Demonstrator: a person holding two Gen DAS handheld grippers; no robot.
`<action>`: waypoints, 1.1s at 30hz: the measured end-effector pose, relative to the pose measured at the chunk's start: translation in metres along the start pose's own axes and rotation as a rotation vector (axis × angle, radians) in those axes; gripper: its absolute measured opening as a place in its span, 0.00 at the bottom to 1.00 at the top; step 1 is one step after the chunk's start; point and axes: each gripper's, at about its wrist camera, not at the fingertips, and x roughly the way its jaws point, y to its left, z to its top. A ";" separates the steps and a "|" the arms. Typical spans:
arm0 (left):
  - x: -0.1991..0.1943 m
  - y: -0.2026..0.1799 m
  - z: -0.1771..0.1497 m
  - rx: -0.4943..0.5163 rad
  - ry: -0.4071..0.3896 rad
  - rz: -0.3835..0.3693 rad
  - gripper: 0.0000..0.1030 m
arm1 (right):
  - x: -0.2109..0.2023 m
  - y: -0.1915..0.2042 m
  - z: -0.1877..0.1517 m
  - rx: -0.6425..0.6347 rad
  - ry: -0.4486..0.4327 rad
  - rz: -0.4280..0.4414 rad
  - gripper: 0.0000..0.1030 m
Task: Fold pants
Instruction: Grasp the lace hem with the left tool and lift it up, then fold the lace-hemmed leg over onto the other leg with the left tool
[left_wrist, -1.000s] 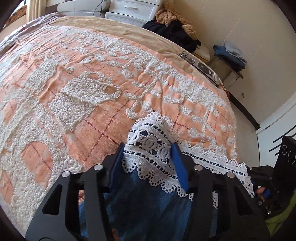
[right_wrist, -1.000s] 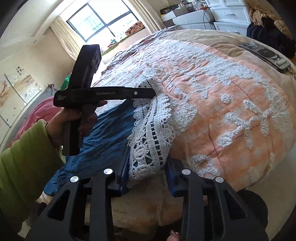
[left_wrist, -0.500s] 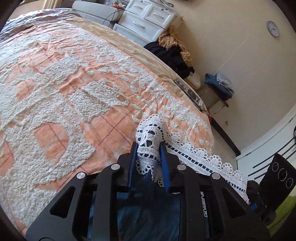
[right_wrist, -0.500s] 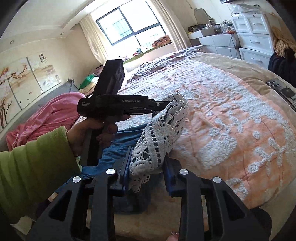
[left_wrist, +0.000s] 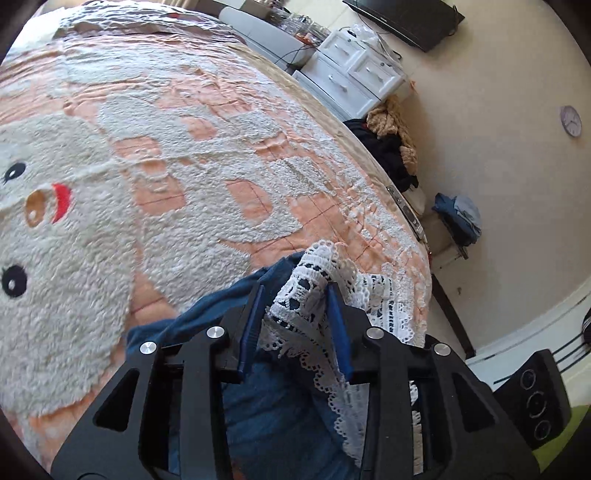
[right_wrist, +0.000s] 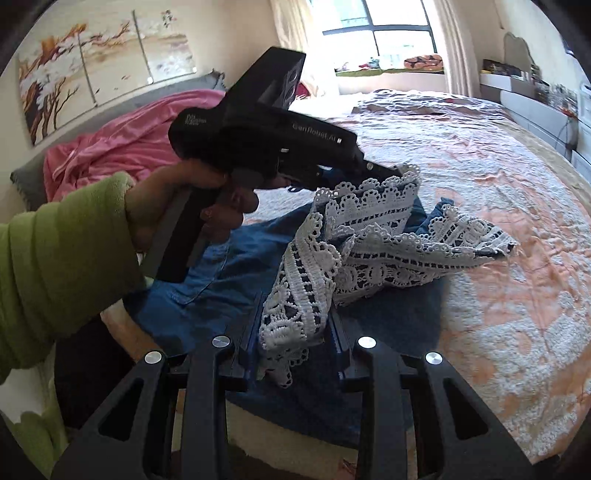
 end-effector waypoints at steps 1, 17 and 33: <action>-0.009 0.003 -0.005 -0.015 -0.021 -0.001 0.38 | 0.006 0.007 0.000 -0.038 0.018 -0.002 0.27; -0.099 0.012 -0.087 -0.170 -0.159 0.080 0.60 | -0.010 -0.007 0.007 0.045 0.022 0.115 0.49; -0.060 -0.044 -0.159 -0.192 -0.034 0.285 0.60 | 0.092 -0.011 0.122 -0.165 0.277 -0.127 0.69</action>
